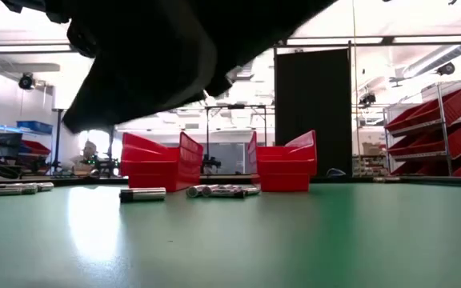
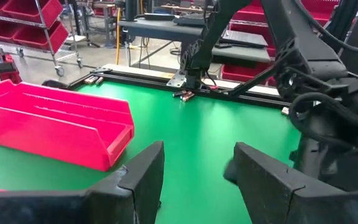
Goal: Sort batteries
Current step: Put the silver battery into the left red bin
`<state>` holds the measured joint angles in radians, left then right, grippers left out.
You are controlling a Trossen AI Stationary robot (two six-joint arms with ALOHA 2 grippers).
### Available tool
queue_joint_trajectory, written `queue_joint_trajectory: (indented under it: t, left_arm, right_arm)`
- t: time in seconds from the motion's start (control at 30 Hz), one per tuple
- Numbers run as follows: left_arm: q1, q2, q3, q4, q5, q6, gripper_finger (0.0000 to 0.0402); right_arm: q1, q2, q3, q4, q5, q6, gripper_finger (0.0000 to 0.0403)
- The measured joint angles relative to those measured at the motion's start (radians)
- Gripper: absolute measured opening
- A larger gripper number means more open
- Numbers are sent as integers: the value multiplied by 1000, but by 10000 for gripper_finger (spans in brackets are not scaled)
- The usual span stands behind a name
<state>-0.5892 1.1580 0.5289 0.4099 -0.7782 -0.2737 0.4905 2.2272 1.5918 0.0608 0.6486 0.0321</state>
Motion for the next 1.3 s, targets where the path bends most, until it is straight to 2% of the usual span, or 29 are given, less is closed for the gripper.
queue_joint_trajectory:
  t: [0.07, 0.23, 0.33, 0.43, 0.57, 0.7, 0.83, 1.0, 1.17, 1.3]
  left_arm:
    - [0, 0, 0, 1, 0, 0, 174]
    - [0, 0, 0, -11, 1, -12, 174]
    - [-4, -8, 0, -147, 7, -110, 174]
    - [-3, -30, 0, -406, 44, -351, 174]
    - [-3, -41, 0, -775, 38, -762, 172]
    - [0, -27, -6, -1007, 16, -1034, 168]
    - [0, 0, -65, -968, -46, -1014, 164]
    - [0, -4, -129, -796, -70, -848, 157]
    - [4, -8, -147, -774, -29, -688, 155]
    - [38, -9, -154, -776, -17, -609, 155]
  right_arm:
    - [-37, 0, 1, -5, -17, -43, 199]
    - [-159, 0, -7, -12, -225, 51, 199]
    - [-169, -9, -8, -61, -239, 63, 199]
    - [-135, -49, -9, -159, -182, 72, 199]
    - [-79, -129, -9, -318, -41, 99, 199]
    - [-33, -191, -9, -441, 64, 146, 199]
    - [-2, -228, -13, -490, 109, 167, 199]
    - [35, -248, -38, -573, 119, 200, 199]
    - [92, -307, -84, -801, 226, 416, 199]
    - [139, -360, -166, -848, 290, 579, 199]
